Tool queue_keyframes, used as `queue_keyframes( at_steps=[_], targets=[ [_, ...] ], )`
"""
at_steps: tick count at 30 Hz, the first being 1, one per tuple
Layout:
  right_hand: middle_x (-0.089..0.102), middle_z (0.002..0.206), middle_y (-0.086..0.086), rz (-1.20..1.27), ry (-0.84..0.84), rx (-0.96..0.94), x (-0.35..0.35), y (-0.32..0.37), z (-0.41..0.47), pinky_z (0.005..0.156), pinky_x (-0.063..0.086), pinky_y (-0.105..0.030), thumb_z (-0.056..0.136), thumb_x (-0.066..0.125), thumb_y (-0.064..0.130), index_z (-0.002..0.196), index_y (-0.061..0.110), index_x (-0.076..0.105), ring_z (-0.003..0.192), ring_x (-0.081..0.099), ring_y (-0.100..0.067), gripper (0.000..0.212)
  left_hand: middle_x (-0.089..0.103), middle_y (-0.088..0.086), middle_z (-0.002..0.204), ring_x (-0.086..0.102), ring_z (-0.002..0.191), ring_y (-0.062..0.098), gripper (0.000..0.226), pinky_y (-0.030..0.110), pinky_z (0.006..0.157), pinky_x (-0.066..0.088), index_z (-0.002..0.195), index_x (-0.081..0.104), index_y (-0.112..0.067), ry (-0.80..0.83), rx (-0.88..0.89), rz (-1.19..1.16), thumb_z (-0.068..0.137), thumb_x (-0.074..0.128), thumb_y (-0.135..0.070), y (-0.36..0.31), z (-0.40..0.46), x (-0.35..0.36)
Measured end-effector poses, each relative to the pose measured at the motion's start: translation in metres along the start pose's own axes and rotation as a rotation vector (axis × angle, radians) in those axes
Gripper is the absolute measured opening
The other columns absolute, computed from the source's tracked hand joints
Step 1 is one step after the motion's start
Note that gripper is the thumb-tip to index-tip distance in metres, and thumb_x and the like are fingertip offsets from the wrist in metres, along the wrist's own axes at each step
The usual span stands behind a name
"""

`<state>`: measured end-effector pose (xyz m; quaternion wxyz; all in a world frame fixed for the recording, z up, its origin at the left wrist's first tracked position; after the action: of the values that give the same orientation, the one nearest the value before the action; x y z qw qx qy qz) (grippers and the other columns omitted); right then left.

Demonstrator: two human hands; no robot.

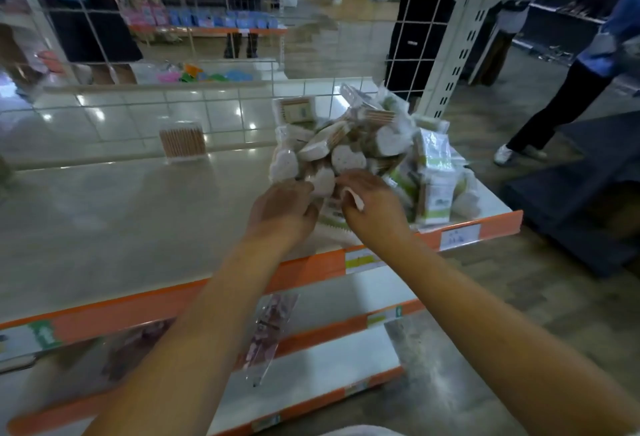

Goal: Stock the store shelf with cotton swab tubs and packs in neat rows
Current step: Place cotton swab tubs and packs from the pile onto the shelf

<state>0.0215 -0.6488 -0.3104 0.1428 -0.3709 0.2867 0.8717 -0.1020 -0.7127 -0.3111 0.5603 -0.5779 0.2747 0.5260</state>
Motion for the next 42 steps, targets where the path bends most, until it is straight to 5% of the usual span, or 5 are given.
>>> queue_keyframes(
  at_steps=[8,15,30,42],
  targets=[
    [0.067,0.091,-0.015,-0.03,-0.073,-0.012,-0.013,-0.025,0.012,0.067,0.053,-0.035,0.079,0.044,0.013,0.089,-0.001,0.067,0.081,0.063,-0.033,0.029,0.057,0.006,0.118,0.051,0.111,0.026,0.031,0.034,0.084,0.044,0.115,0.058,-0.014,-0.008,0.002,0.014,0.092,0.048,-0.031,-0.014,0.01,0.007],
    [0.04,0.139,-0.01,-0.227,0.139,0.104,-0.002,-0.028,0.039,0.094,0.035,-0.04,0.084,0.052,0.015,0.133,0.009,0.045,0.123,0.037,-0.032,0.049,0.055,0.005,0.122,0.05,0.113,0.027,0.033,0.037,0.087,0.045,0.118,0.057,-0.015,0.007,-0.026,0.027,0.092,0.048,-0.031,-0.021,0.015,0.007],
    [0.033,0.14,-0.016,-0.352,0.302,0.229,0.017,-0.023,0.054,0.098,0.033,-0.048,0.082,0.058,0.036,0.138,0.009,0.026,0.128,0.032,-0.037,0.07,0.057,0.005,0.115,0.051,0.11,0.024,0.031,0.033,0.081,0.041,0.117,0.058,-0.016,0.01,-0.061,0.053,0.092,0.048,-0.032,-0.014,0.012,0.008],
    [0.043,0.135,-0.013,-0.297,0.208,0.233,0.015,-0.025,0.05,0.095,0.035,-0.044,0.085,0.051,0.023,0.134,0.008,0.036,0.126,0.037,-0.035,0.053,0.055,0.006,0.122,0.05,0.114,0.026,0.036,0.036,0.088,0.044,0.123,0.055,-0.015,0.021,-0.082,0.036,0.092,0.046,-0.032,-0.01,0.005,-0.004]
  ],
)
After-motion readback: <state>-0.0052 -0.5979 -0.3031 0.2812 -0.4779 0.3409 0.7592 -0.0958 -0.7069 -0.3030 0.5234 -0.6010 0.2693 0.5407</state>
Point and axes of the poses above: each hand's wrist, its own z-axis towards the middle knuckle, its own x-axis out of the palm, y = z × x, the point moved 3 cm from there along z, towards the middle knuckle
